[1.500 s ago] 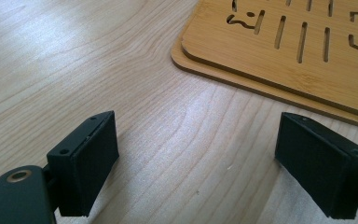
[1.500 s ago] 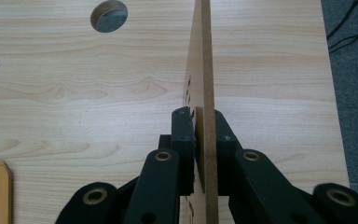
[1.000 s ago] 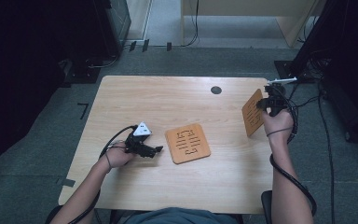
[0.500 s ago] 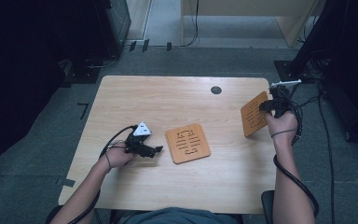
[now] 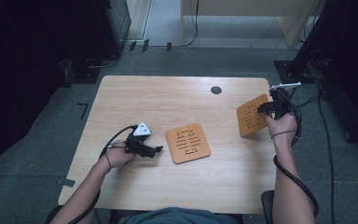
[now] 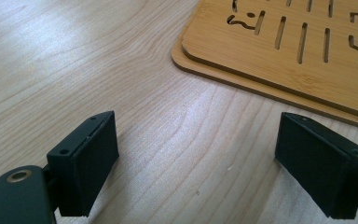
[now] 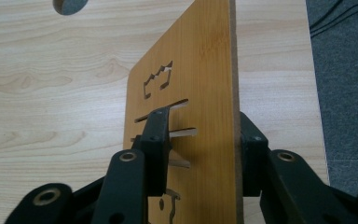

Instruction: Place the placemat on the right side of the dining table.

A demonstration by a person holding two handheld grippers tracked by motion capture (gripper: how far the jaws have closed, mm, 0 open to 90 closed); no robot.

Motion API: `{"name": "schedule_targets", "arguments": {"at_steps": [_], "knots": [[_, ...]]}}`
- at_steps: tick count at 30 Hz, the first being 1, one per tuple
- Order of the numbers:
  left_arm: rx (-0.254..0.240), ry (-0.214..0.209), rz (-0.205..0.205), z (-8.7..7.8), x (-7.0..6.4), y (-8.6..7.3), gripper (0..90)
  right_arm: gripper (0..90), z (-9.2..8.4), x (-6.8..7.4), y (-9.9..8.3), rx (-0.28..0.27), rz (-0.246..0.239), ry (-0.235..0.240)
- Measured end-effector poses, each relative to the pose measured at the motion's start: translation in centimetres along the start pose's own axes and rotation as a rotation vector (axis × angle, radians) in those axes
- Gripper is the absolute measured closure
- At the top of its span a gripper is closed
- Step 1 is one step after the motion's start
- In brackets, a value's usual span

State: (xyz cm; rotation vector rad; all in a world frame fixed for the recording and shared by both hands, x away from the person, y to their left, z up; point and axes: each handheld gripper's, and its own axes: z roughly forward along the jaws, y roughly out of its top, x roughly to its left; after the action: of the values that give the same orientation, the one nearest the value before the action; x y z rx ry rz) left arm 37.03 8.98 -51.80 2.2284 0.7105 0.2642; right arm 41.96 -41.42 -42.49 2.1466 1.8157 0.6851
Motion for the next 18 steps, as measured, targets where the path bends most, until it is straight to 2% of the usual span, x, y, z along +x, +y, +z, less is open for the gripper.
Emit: {"name": "schedule_targets", "arguments": {"at_steps": [4, 9, 12, 18], "knots": [[0.000, 0.002, 0.001, 0.0, 0.0, 0.0, 12.3, 60.8, 0.4, -0.3, -0.1, 0.008, 0.003, 0.001], [0.000, 0.002, 0.001, 0.0, 0.0, 0.0, 12.3, 53.9, 1.2, -0.5, -0.3, 0.026, -0.021, 0.004], [0.000, 0.001, 0.001, 0.0, 0.0, 0.0, 12.3, 53.2, 1.6, -0.6, -0.4, 0.039, -0.009, 0.026], [0.000, 0.003, 0.002, 0.0, 0.0, 0.0, 12.3, 52.1, 1.7, -0.8, -0.4, 0.036, -0.007, 0.031]]}}
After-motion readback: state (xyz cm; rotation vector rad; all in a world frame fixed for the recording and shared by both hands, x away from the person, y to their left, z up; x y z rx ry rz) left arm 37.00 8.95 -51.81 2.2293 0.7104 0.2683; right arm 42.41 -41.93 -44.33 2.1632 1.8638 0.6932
